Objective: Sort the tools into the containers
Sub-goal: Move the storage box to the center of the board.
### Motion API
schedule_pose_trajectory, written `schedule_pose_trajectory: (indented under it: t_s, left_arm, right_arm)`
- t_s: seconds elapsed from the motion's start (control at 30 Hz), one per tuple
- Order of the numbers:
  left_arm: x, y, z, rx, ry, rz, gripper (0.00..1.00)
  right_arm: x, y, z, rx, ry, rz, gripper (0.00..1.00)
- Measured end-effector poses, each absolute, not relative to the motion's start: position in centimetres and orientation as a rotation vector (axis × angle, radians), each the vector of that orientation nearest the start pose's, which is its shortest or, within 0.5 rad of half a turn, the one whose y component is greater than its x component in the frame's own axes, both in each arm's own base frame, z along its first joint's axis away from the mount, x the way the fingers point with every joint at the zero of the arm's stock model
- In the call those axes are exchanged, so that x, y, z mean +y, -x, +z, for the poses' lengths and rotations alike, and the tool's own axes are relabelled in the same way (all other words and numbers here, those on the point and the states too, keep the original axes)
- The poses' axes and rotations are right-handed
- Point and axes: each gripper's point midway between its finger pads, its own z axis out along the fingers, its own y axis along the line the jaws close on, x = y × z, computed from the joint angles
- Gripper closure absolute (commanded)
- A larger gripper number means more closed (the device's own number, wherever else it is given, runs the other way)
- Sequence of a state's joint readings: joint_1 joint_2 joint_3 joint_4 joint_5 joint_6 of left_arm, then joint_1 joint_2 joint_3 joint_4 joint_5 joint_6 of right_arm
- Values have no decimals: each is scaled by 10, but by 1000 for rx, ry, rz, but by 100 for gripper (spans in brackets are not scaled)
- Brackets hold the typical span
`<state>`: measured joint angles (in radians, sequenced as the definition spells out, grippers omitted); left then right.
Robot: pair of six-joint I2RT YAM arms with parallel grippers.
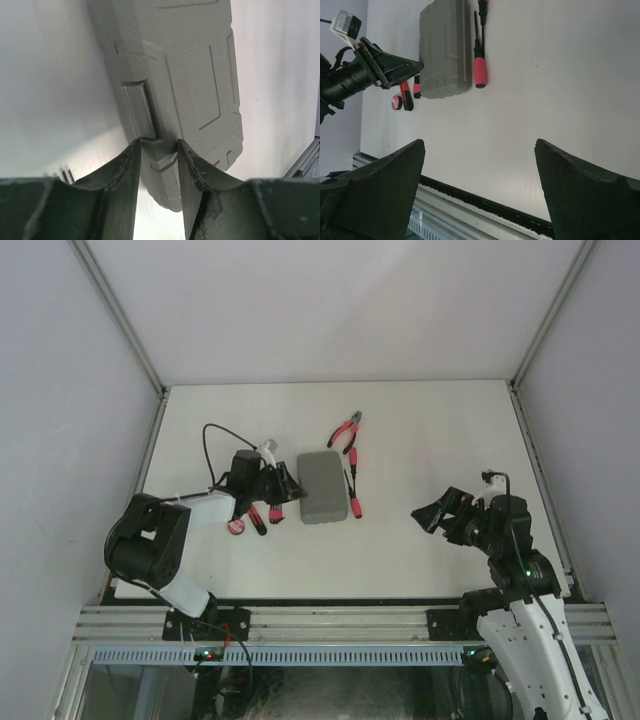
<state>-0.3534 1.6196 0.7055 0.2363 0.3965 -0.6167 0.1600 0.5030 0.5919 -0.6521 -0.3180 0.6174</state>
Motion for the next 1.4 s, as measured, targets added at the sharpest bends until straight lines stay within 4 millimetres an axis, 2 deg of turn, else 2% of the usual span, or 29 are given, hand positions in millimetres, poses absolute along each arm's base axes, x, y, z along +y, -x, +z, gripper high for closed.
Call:
schedule_pose_trajectory:
  t_s: [0.17, 0.27, 0.4, 0.5, 0.63, 0.7, 0.77, 0.93, 1.03, 1.1, 1.23, 1.4]
  left_arm:
    - [-209, -309, 51, 2389, 94, -921, 44]
    - [-204, -295, 57, 2396, 92, -883, 42]
    - [-199, -289, 78, 2354, 91, -852, 39]
    - [-191, -291, 98, 2295, 116, -815, 39]
    - [-171, -292, 115, 2241, 172, -705, 39]
    - [-156, -292, 126, 2211, 208, -626, 34]
    - [-141, -293, 147, 2152, 239, -556, 32]
    - [-109, -296, 227, 1917, 318, -467, 34]
    - [-92, -291, 261, 1804, 374, -437, 23]
    - [-84, -286, 266, 1781, 398, -426, 2]
    - [-72, -282, 261, 1793, 429, -394, 0]
    - [-65, -284, 238, 1878, 448, -361, 0]
  right_arm:
    - [109, -171, 178, 2144, -330, 817, 10]
    - [107, -157, 186, 2129, -340, 824, 8]
    - [100, -147, 203, 2088, -348, 800, 4]
    - [93, -147, 214, 2060, -358, 758, 3]
    - [84, -150, 209, 2067, -393, 693, 3]
    - [79, -154, 206, 2074, -414, 661, 3]
    - [75, -157, 204, 2077, -433, 631, 3]
    - [66, -164, 207, 2043, -464, 579, 2]
    - [62, -169, 212, 2008, -474, 554, 0]
    - [59, -174, 214, 1986, -475, 540, 0]
    - [59, -184, 209, 2008, -472, 514, 0]
    - [66, -203, 191, 2092, -467, 503, 0]
